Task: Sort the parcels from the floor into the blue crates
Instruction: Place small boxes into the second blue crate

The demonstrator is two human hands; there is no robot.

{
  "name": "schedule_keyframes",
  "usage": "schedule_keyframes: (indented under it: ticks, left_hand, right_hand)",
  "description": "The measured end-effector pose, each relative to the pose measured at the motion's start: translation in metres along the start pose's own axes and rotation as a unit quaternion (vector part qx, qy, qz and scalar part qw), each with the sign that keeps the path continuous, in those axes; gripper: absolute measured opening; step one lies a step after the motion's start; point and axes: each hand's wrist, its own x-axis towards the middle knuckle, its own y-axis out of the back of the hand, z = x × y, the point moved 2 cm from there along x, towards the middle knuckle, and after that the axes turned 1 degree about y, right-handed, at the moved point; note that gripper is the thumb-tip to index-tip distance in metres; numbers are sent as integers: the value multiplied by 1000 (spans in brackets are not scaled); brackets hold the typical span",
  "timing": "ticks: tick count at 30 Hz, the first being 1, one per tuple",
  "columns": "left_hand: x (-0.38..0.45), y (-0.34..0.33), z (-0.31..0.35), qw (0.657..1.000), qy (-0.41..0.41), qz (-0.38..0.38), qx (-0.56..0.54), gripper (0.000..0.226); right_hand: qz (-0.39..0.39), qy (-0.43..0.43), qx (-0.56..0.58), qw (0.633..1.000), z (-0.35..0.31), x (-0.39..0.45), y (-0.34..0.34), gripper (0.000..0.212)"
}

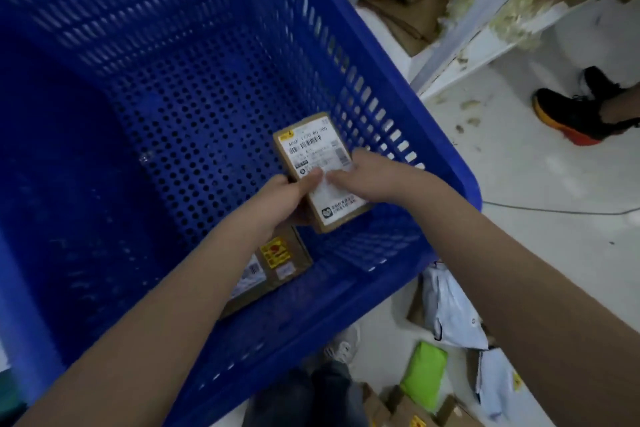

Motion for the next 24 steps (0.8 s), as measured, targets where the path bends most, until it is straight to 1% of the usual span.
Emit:
schedule_keyframes:
  ticks: [2, 3, 5, 8, 11, 15, 18, 21, 24]
  left_hand:
    - [22, -4, -14, 999, 20, -22, 28, 35]
    - [32, -8, -20, 999, 27, -33, 27, 31]
    - [51, -17, -32, 998, 42, -35, 11, 25]
    - [74, -29, -46, 996, 75, -34, -18, 34]
    - [87, -35, -53, 992, 107, -47, -37, 37]
    - [103, -33, -59, 990, 128, -32, -48, 35]
    - [110, -35, -61, 992, 126, -13, -20, 28]
    - [116, -40, -62, 992, 124, 18, 24, 28]
    - [125, -41, -66, 991, 118, 37, 41, 29]
  right_hand:
    - [-16, -19, -33, 999, 5, 20, -6, 42]
    - [-16, -32, -47, 998, 9, 28, -10, 40]
    - [-15, -58, -80, 995, 19, 41, -16, 38]
    - [-24, -97, -105, 989, 35, 58, -21, 36]
    - [-27, -129, -128, 983, 47, 68, -20, 36]
    - [-34, -144, -159, 976, 57, 83, -30, 49]
    - [-33, -155, -220, 963, 63, 88, -39, 59]
    - [-23, -141, -305, 942, 62, 86, -47, 67]
    - [-19, -144, -325, 934, 64, 92, -51, 70]
